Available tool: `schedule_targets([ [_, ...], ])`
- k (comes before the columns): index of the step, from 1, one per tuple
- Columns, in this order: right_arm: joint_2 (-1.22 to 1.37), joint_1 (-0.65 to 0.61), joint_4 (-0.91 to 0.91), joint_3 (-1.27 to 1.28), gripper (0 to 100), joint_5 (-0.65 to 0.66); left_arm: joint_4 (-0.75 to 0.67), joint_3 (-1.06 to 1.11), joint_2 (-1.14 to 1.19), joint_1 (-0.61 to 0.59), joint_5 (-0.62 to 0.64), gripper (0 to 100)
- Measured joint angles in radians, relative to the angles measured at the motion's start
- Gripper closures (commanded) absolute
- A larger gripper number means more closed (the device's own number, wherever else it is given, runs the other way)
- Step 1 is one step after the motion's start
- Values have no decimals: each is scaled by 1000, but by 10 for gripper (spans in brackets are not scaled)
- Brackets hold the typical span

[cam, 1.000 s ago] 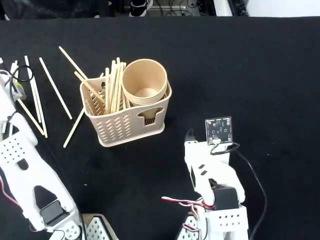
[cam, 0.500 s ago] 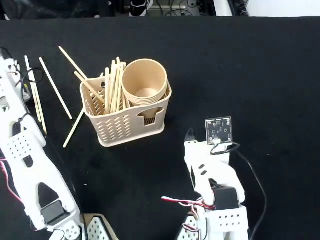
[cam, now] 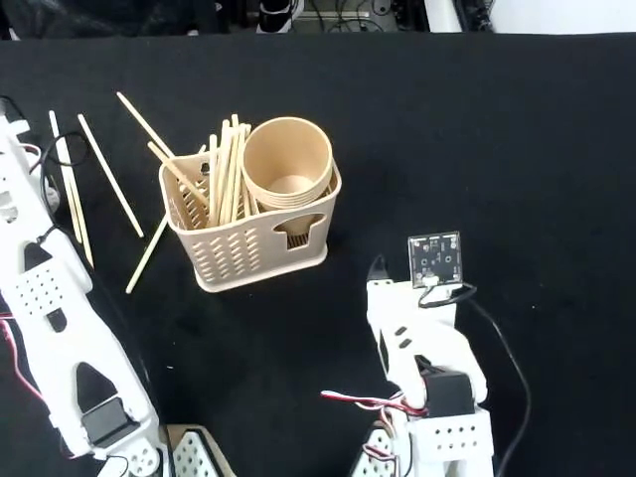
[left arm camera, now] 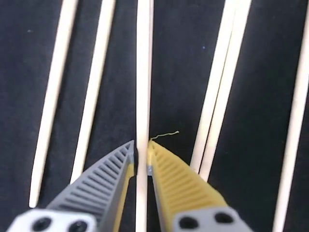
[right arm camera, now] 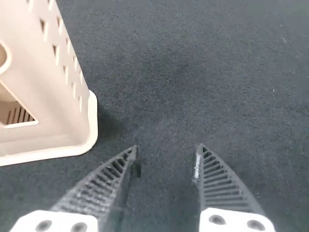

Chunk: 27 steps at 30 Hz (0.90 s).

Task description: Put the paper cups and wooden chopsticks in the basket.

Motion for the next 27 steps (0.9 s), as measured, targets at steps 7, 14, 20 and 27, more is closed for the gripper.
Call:
schedule_targets([
  [7,0,0,0,0,808,0,5,98,-160,0,69,972],
  [14,0,0,0,0,808,0,5,471,-628,29,121,971],
  [20,0,0,0,0,808,0,-34,818,-1105,149,121,971],
  [27,0,0,0,0,808,0,-345,1204,-1560,316,127,971],
])
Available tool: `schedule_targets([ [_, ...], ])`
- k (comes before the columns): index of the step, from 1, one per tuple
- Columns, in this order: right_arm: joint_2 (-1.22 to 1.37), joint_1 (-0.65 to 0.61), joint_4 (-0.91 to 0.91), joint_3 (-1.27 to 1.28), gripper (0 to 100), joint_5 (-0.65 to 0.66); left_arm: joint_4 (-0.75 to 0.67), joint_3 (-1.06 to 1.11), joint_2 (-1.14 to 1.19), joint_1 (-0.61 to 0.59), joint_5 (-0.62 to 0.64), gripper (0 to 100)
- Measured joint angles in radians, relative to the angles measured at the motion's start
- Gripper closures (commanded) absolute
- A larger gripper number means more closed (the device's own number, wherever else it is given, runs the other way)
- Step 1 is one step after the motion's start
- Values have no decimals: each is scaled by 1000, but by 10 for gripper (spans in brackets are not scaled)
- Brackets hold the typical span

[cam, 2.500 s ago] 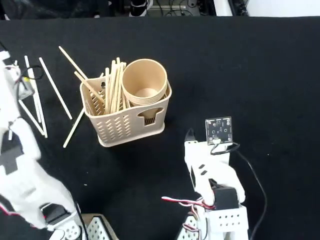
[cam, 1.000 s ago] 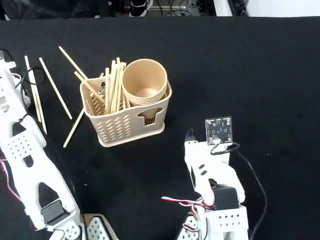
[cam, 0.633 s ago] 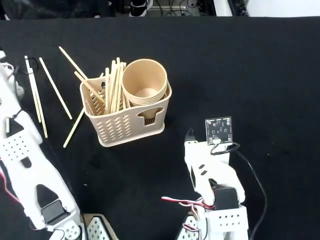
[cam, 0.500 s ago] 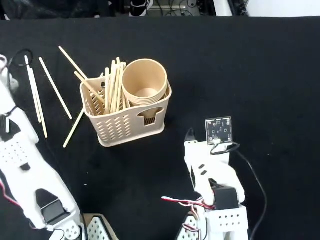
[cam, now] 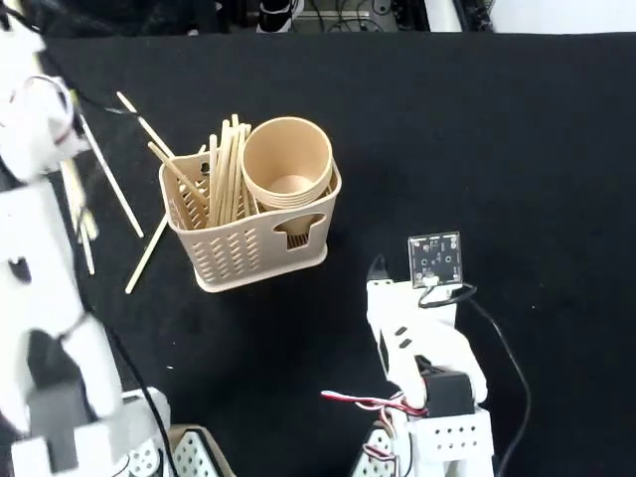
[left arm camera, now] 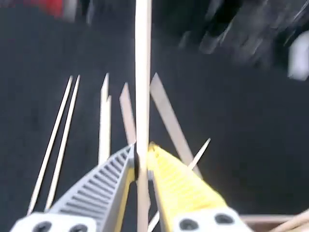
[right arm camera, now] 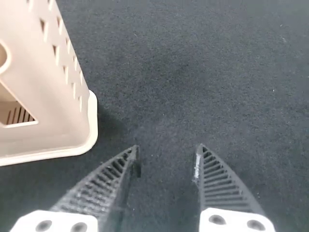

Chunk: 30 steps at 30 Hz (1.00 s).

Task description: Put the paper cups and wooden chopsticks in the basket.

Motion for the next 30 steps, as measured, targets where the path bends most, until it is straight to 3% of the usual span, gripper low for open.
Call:
schedule_targets([
  [6,0,0,0,0,808,0,-341,316,-265,127,3,971],
  [18,0,0,0,0,808,0,-695,723,-749,417,3,972],
  [26,0,0,0,0,808,0,-956,1203,-973,463,3,970],
  [30,0,0,0,0,808,0,-971,1379,-1057,463,3,848],
])
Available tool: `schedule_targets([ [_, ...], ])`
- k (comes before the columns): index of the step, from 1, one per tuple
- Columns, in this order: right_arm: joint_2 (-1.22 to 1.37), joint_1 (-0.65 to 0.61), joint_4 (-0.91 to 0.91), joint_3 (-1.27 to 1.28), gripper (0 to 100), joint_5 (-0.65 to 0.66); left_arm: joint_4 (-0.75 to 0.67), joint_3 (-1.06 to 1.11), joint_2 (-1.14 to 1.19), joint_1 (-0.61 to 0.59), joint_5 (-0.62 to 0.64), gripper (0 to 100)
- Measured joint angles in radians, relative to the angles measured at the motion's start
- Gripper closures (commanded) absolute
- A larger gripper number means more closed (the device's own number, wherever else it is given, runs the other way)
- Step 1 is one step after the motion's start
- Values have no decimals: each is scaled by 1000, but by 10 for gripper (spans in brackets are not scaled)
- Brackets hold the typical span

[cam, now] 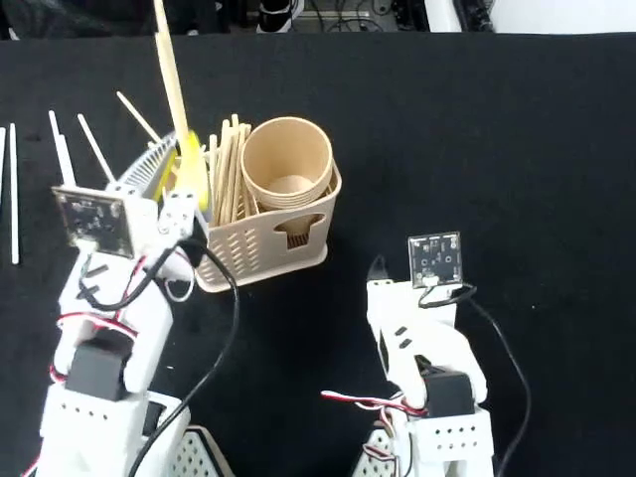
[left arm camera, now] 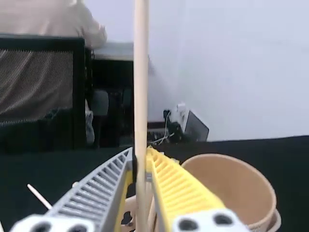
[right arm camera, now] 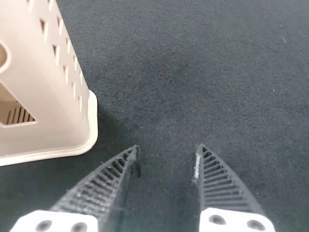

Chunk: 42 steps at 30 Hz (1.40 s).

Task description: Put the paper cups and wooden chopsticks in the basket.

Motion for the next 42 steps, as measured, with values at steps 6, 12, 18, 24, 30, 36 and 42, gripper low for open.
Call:
schedule_targets([
  [6,0,0,0,0,808,0,133,-38,-87,-6,101,803],
  [12,0,0,0,0,808,0,276,-233,-21,-187,137,805],
  [18,0,0,0,0,808,0,364,-428,313,-454,138,805],
  [24,0,0,0,0,808,0,376,-600,775,-598,138,805],
  [30,0,0,0,0,808,0,376,-815,1208,-657,69,806],
  [36,0,0,0,0,808,0,376,-1020,1579,-664,9,848],
  [42,0,0,0,0,808,0,396,-1220,1861,-686,5,852],
])
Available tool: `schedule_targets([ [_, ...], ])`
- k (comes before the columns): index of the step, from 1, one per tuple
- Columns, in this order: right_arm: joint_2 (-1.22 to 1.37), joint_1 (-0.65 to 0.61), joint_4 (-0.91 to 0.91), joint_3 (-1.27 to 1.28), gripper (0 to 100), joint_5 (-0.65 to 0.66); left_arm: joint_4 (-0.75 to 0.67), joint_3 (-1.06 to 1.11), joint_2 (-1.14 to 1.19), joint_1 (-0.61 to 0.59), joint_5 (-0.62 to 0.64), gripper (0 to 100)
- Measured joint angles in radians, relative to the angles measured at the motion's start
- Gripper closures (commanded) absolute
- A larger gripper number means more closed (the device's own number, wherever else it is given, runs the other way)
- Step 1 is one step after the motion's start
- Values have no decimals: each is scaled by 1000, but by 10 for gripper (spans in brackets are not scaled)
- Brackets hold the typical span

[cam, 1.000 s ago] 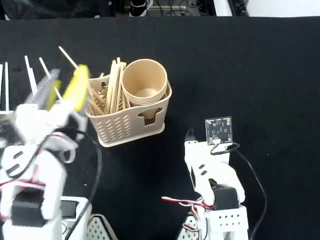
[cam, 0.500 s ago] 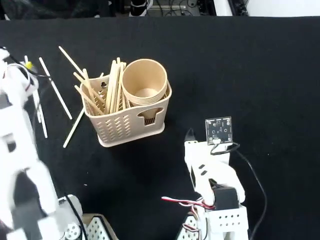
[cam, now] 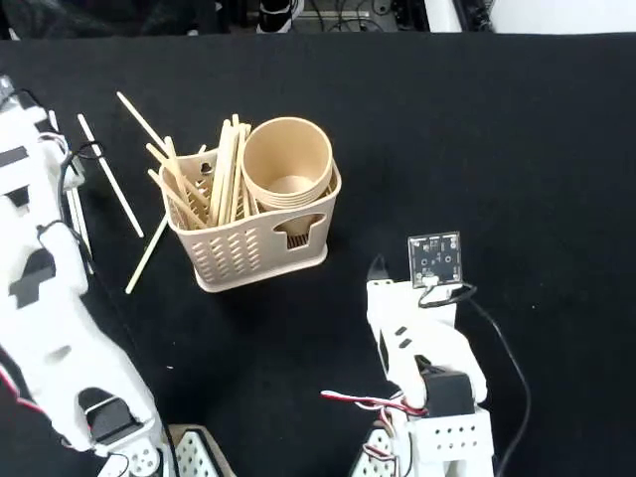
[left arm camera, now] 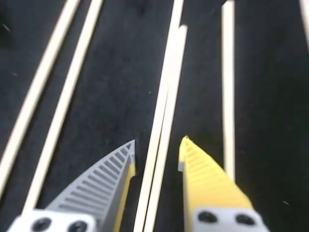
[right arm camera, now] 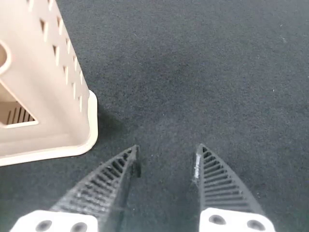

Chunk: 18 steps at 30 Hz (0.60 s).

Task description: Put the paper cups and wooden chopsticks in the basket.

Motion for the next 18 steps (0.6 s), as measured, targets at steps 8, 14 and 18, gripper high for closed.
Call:
schedule_targets([
  [8,0,0,0,0,808,0,230,-358,272,0,2,934],
  [14,0,0,0,0,808,0,465,-687,436,5,-3,971],
  [18,0,0,0,0,808,0,624,-895,523,0,0,970],
])
